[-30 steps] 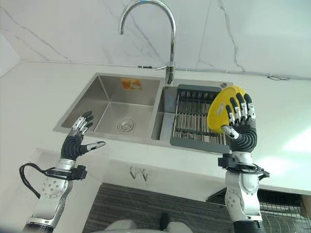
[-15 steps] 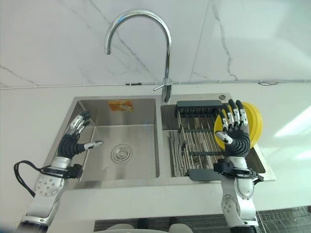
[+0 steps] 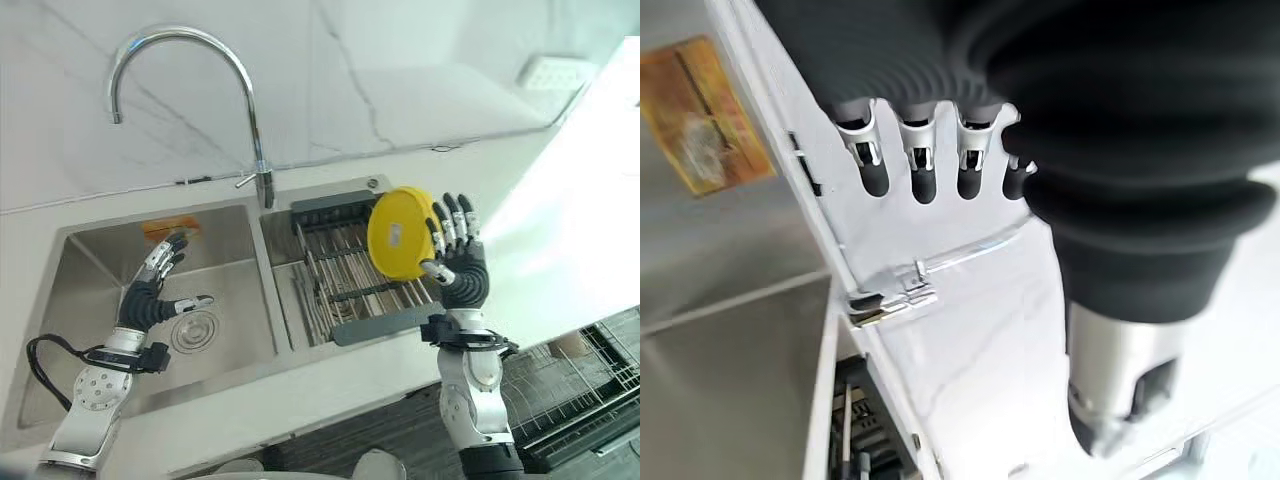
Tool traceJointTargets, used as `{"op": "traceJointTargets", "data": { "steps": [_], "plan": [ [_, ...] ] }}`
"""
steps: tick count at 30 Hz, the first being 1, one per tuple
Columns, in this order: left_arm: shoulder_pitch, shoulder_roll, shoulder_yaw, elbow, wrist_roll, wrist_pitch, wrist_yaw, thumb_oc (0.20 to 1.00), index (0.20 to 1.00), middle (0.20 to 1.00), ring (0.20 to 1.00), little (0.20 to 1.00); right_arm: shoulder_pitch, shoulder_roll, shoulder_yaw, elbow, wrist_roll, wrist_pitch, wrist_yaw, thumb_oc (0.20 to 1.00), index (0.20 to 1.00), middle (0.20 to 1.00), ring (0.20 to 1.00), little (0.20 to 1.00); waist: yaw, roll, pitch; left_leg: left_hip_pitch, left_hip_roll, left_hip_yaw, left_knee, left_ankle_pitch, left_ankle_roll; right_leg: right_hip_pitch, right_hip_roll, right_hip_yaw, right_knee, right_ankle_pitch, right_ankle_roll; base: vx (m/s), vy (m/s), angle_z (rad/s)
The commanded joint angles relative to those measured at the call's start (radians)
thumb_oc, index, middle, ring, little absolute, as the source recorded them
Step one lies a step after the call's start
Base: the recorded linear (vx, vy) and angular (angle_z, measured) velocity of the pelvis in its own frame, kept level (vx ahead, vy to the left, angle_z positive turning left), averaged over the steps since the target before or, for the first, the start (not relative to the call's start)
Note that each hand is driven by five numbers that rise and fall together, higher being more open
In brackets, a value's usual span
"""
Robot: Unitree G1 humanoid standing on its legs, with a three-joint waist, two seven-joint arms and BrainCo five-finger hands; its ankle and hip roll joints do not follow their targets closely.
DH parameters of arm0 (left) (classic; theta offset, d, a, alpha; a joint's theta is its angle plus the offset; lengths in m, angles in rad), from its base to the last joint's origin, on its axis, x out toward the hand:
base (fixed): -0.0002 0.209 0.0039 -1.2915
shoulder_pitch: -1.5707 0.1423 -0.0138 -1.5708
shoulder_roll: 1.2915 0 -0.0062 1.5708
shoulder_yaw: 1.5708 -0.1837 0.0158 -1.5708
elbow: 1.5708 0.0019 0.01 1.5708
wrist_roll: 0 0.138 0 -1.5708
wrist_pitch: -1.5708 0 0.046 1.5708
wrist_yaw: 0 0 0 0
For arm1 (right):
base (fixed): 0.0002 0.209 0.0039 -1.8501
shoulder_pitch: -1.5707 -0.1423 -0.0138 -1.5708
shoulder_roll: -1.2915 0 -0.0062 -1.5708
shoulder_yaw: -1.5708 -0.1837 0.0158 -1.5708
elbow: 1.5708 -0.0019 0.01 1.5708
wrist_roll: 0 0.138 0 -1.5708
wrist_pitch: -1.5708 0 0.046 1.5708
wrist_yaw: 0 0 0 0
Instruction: Place the dishes in the dishwasher.
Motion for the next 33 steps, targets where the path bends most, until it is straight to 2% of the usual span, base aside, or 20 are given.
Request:
{"op": "traceJointTargets", "data": {
  "steps": [1, 2, 3, 5, 7, 9, 14, 19, 24, 33],
  "plan": [
    [0.02, 0.046, 0.031, -0.118, 0.026, -0.058, 0.051, 1.0, 1.0, 1.0, 1.0, 1.0, -0.047, -0.032, -0.013, -0.125, -0.042, -0.032, -0.002, 1.0, 1.0, 1.0, 1.0, 1.0, 0.02, 0.02, -0.007, 0.088, 0.038, -0.172, -0.046, -0.041, -0.036, 0.039, 0.15, 0.031, -0.042, -0.027, -0.051, -0.04, -0.425, 0.18],
    [0.026, 0.039, 0.031, -0.125, 0.023, -0.053, 0.06, 1.0, 1.0, 1.0, 1.0, 1.0, -0.051, -0.042, -0.011, -0.132, -0.046, -0.018, 0.002, 1.0, 1.0, 1.0, 1.0, 1.0, 0.017, 0.018, -0.008, 0.086, 0.056, -0.165, -0.033, -0.042, -0.05, 0.049, 0.163, 0.029, -0.057, -0.044, -0.06, -0.07, -0.436, 0.09],
    [0.04, 0.027, 0.036, -0.141, 0.019, -0.05, 0.07, 1.0, 1.0, 1.0, 1.0, 1.0, -0.058, -0.067, -0.007, -0.147, -0.048, 0.004, 0.015, 1.0, 1.0, 1.0, 1.0, 1.0, 0.019, 0.012, -0.004, 0.064, 0.079, -0.166, 0.012, -0.039, -0.072, 0.061, 0.188, 0.032, -0.074, -0.058, -0.086, -0.08, -0.415, 0.2],
    [0.058, 0.011, 0.045, -0.148, 0.013, -0.065, 0.06, 1.0, 1.0, 1.0, 1.0, 1.0, -0.057, -0.088, 0.0, -0.166, -0.071, 0.011, 0.01, 1.0, 1.0, 1.0, 1.0, 1.0, 0.025, 0.004, 0.007, 0.015, 0.078, -0.173, 0.087, -0.045, -0.078, 0.079, 0.216, 0.043, -0.102, -0.055, -0.117, -0.06, -0.3, -0.59],
    [0.065, -0.013, 0.05, -0.162, 0.027, -0.075, 0.064, 1.0, 1.0, 1.0, 1.0, 1.0, -0.077, -0.101, 0.021, -0.176, -0.084, 0.008, 0.0, 1.0, 1.0, 1.0, 1.0, 1.0, 0.056, 0.03, 0.01, -0.007, 0.027, -0.285, -0.028, 0.017, -0.07, 0.095, 0.26, 0.08, -0.147, -0.049, -0.128, 0.04, -0.059, -0.66],
    [0.04, -0.006, 0.031, -0.143, 0.036, -0.062, 0.08, 1.0, 1.0, 1.0, 1.0, 1.0, -0.08, -0.09, 0.043, -0.19, -0.104, 0.006, -0.034, 1.0, 1.0, 1.0, 1.0, 1.0, 0.045, 0.039, 0.004, 0.009, 0.03, -0.291, -0.099, 0.056, -0.063, 0.1, 0.265, 0.091, -0.147, -0.06, -0.127, 0.06, 0.082, -0.76],
    [-0.012, 0.009, 0.008, -0.103, 0.043, -0.024, 0.111, 1.0, 1.0, 1.0, 1.0, 1.0, -0.066, -0.079, 0.067, -0.176, -0.081, 0.004, -0.014, 1.0, 1.0, 1.0, 1.0, 1.0, 0.032, 0.04, -0.035, 0.018, 0.028, -0.258, -0.13, 0.051, -0.068, 0.124, 0.237, 0.044, -0.206, -0.034, -0.108, 0.07, 0.009, -0.3],
    [-0.001, 0.005, 0.005, -0.107, 0.044, -0.019, 0.076, 1.0, 1.0, 1.0, 1.0, 1.0, -0.07, -0.076, 0.067, -0.175, -0.07, 0.031, -0.014, 1.0, 1.0, 1.0, 1.0, 1.0, 0.033, 0.036, -0.052, 0.033, 0.038, -0.224, -0.13, 0.038, -0.074, 0.14, 0.223, 0.019, -0.243, -0.016, -0.102, 0.04, -0.016, -0.02],
    [0.008, 0.007, 0.003, -0.115, 0.047, -0.02, 0.08, 1.0, 1.0, 1.0, 1.0, 1.0, -0.092, -0.087, 0.094, -0.157, -0.091, 0.122, -0.033, 1.0, 1.0, 1.0, 1.0, 1.0, 0.048, 0.029, -0.065, 0.046, 0.042, -0.213, -0.13, 0.028, -0.074, 0.148, 0.217, 0.006, -0.264, -0.006, -0.099, 0.03, -0.01, 0.04],
    [-0.027, 0.016, -0.024, -0.106, 0.049, -0.018, 0.055, 1.0, 1.0, 1.0, 1.0, 1.0, -0.178, -0.06, 0.136, -0.052, -0.029, 0.175, -0.088, 1.0, 1.0, 1.0, 1.0, 1.0, 0.082, 0.027, -0.082, 0.058, 0.039, -0.218, -0.13, 0.021, -0.069, 0.16, 0.206, -0.019, -0.269, 0.0, -0.095, 0.03, 0.007, 0.02]
  ]
}}
